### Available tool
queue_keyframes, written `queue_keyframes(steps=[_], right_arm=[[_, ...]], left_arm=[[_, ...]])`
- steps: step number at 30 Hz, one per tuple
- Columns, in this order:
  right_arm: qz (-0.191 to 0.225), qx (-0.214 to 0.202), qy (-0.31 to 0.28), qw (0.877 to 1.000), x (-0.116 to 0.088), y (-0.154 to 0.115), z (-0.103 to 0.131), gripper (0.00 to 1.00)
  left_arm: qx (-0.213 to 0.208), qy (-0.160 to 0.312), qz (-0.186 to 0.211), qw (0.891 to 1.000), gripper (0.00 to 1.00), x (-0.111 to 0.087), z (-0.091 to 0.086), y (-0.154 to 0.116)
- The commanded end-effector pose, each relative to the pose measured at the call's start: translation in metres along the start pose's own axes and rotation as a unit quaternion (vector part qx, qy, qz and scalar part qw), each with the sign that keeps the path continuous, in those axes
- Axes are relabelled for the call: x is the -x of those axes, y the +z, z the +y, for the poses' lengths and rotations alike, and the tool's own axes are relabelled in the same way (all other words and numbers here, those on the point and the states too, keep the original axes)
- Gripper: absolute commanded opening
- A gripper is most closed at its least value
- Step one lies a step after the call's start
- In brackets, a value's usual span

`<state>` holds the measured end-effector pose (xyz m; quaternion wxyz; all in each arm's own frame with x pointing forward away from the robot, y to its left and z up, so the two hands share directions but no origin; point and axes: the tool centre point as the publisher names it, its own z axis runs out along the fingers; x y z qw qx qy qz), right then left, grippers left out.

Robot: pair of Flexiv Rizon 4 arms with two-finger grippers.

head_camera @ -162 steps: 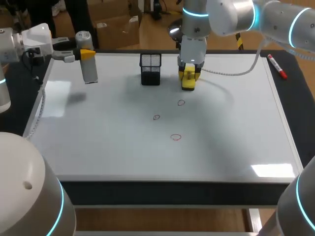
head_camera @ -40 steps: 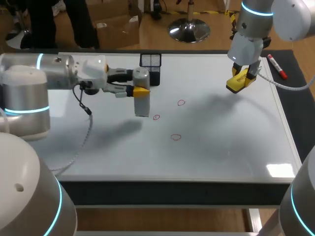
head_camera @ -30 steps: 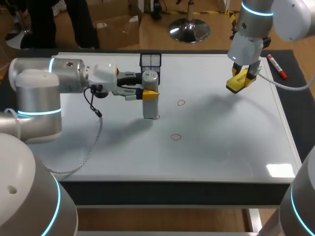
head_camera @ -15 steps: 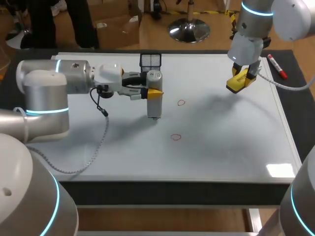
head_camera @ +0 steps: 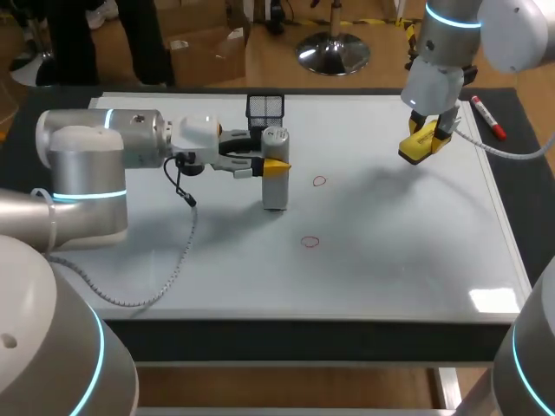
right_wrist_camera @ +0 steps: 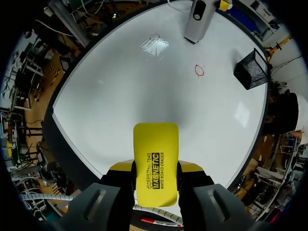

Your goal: Pick up the inspection probe, press it on each red-marked spot on the whiteboard one by one, put down the probe, pick up the eraser, and wipe off all the red marks.

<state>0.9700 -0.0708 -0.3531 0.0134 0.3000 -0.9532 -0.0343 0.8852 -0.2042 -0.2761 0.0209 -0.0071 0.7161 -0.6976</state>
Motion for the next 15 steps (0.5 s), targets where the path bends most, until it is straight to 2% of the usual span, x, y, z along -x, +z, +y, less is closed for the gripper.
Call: queue_keyframes(steps=[1,15], right_arm=[[0.001,-0.001,-0.001,1.0,0.0002,-0.0006,-0.0006,0.0],[0.001,-0.001,-0.001,1.0,0.0002,-0.0006,-0.0006,0.0]], left_arm=[[-0.002,0.0,0.0,1.0,0.0,0.0,0.0019,-0.0012],[0.001,-0.001,-0.006,1.0,0.0,-0.0002,0.0062,-0.0035]])
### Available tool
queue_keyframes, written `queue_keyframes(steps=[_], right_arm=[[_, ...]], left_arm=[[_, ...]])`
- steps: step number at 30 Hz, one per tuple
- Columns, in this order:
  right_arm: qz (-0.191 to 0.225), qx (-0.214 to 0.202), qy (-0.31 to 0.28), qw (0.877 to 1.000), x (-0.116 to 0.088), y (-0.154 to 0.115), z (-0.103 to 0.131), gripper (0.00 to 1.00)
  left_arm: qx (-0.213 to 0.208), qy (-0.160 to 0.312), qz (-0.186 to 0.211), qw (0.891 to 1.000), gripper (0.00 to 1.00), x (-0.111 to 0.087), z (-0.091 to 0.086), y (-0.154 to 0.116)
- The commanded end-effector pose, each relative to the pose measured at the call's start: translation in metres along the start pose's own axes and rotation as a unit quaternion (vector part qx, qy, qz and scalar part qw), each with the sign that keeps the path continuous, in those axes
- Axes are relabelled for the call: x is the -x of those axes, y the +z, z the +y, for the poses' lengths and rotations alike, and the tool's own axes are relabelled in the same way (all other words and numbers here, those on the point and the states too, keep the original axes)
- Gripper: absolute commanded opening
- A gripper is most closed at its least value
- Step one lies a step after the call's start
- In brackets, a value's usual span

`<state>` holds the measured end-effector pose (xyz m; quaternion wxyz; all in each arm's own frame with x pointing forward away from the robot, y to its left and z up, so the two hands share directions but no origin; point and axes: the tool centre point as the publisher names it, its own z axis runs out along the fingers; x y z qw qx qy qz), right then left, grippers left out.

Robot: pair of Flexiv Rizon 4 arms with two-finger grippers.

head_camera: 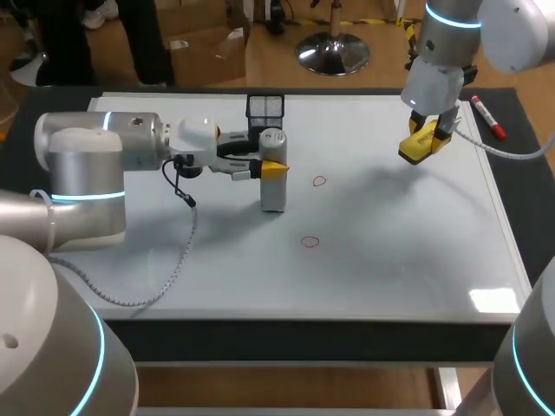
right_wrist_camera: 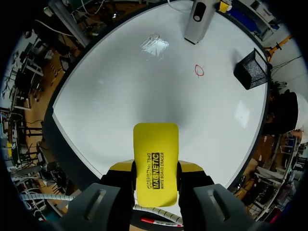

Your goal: Pick up the inspection probe, press it on each red-marked spot on the whiteboard one by one, put down the probe, pick up the eraser, and wipe off all the red marks.

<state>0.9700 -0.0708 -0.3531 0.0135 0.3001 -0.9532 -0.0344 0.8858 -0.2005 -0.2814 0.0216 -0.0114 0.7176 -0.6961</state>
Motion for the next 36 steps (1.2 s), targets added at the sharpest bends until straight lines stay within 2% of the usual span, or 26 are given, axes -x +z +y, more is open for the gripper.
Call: queue_keyframes(steps=[1,8,18,27,36], right_arm=[[0.001,-0.001,-0.001,1.0,0.0,-0.001,-0.001,0.0],[0.001,-0.001,-0.001,1.0,0.0,-0.001,-0.001,0.0],[0.001,-0.001,-0.001,1.0,0.0,-0.001,-0.001,0.0],[0.001,-0.001,-0.001,1.0,0.0,-0.001,-0.001,0.0],[0.001,-0.001,-0.001,1.0,0.0,-0.001,-0.001,0.0]], left_arm=[[-0.001,0.002,-0.003,1.0,0.0,-0.001,0.001,0.0],[0.001,0.0,-0.002,1.0,0.0,-0.001,0.002,0.001],[-0.001,-0.004,-0.034,0.999,0.0,-0.011,-0.013,-0.016],[-0.006,-0.004,-0.08,0.997,0.0,-0.018,-0.031,-0.047],[-0.007,-0.006,-0.13,0.992,0.0,-0.027,-0.038,-0.096]])
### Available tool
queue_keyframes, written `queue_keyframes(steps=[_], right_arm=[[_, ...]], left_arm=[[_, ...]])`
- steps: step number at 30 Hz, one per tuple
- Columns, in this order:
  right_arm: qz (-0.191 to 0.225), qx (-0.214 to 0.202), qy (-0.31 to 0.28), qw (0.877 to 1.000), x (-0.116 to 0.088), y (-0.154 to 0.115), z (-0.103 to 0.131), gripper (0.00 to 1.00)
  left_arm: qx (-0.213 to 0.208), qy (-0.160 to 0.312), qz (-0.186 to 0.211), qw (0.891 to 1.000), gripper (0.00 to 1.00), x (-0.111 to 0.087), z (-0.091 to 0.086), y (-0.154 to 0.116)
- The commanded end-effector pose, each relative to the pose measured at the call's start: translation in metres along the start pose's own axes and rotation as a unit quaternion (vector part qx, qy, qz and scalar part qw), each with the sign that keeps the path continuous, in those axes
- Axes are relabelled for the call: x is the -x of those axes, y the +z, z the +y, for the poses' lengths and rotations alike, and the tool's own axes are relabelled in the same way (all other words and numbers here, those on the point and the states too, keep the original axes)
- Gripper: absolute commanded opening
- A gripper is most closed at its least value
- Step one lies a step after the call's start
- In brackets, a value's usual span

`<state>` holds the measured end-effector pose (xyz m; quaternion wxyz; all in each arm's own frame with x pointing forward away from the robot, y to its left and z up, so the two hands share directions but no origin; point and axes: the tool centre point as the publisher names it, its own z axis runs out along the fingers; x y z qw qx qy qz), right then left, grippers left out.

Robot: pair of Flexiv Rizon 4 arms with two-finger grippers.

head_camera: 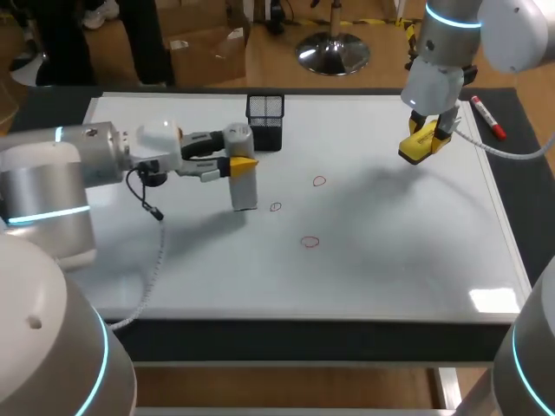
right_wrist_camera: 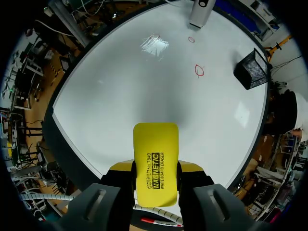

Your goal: Pick up the inspection probe, press it on each red-marked spot on the whiteboard one by one, put down the probe, pick up the eraser, and wipe off all the red marks.

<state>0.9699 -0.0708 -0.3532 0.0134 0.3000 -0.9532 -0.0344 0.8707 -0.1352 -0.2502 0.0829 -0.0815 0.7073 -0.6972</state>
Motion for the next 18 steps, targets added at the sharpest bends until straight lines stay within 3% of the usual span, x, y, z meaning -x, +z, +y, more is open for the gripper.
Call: queue_keyframes(steps=[1,18], right_arm=[[0.001,-0.001,-0.001,1.0,0.0,-0.001,-0.001,0.0],[0.001,-0.001,-0.001,1.0,0.0,-0.001,-0.001,0.0]], left_arm=[[0.0,0.002,-0.039,0.999,0.0,-0.011,-0.01,-0.037],[-0.002,0.011,-0.107,0.994,0.0,-0.022,-0.015,-0.144]])
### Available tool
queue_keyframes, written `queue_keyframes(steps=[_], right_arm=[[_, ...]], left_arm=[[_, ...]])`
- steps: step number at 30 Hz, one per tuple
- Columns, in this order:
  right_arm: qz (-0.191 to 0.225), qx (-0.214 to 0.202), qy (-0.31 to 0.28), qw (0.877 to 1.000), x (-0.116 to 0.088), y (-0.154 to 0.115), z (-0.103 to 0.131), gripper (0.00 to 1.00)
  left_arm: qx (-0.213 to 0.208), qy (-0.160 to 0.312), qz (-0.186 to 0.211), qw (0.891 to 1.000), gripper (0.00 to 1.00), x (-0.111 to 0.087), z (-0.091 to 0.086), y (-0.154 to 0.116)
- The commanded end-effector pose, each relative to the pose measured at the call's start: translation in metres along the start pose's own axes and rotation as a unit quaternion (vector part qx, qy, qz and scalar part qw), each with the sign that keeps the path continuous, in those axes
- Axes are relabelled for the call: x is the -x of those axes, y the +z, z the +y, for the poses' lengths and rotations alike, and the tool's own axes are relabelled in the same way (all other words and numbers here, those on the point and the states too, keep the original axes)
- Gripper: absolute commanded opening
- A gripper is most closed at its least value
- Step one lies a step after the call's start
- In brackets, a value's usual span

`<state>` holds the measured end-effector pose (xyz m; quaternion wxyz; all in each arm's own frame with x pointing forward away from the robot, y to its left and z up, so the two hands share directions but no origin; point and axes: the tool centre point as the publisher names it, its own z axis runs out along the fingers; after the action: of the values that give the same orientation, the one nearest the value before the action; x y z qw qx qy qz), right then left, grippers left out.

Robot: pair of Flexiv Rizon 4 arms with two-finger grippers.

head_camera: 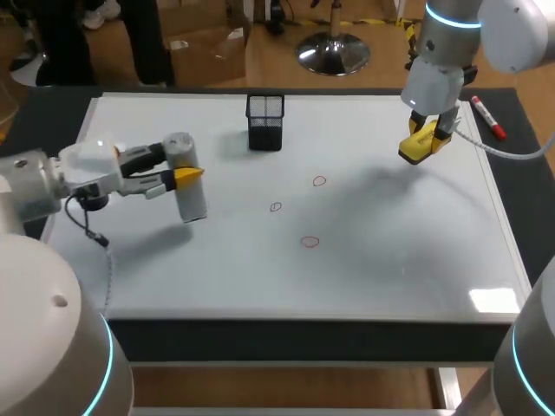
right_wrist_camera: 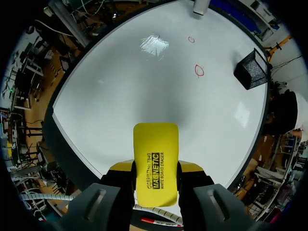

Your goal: Pick up the inspection probe, press it on each red-marked spot on the whiteboard one by one, put down the probe, pick up the eraser, and wipe off all the red marks.

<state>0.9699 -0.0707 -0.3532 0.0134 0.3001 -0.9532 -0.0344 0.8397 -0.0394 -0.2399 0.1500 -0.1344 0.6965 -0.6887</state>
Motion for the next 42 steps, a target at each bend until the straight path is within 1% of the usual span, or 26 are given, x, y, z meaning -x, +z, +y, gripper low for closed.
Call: queue_keyframes(steps=[1,8,14,20,36,37,39,42], right_arm=[[0.001,-0.001,-0.001,1.0,0.0,-0.001,-0.001,0.0],[0.001,-0.001,-0.001,1.0,0.0,-0.001,-0.001,0.0],[0.001,-0.001,-0.001,1.0,0.0,-0.001,-0.001,0.0],[0.001,-0.001,-0.001,1.0,0.0,-0.001,-0.001,0.0],[0.001,-0.001,-0.001,1.0,0.0,-0.001,-0.001,0.0],[0.001,-0.002,-0.006,1.0,0.003,0.0,0.008,0.0],[0.001,-0.005,-0.019,1.0,0.006,0.003,0.017,0.0],[0.011,-0.013,-0.031,0.999,0.012,0.005,0.039,0.0]], left_arm=[[0.001,0.001,-0.025,1.0,0.0,-0.006,-0.006,-0.05],[0.007,-0.006,-0.04,0.999,0.0,-0.001,0.001,-0.081],[0.007,-0.006,-0.048,0.999,0.0,0.001,0.003,-0.096],[0.011,-0.005,-0.052,0.999,0.0,0.009,0.005,-0.107],[0.011,-0.005,-0.052,0.999,0.0,0.009,0.005,-0.107],[0.011,-0.005,-0.052,0.999,0.0,0.009,0.005,-0.107],[0.011,-0.005,-0.052,0.999,0.0,0.009,0.005,-0.107],[0.011,-0.005,-0.052,0.999,0.0,0.009,0.005,-0.107]])
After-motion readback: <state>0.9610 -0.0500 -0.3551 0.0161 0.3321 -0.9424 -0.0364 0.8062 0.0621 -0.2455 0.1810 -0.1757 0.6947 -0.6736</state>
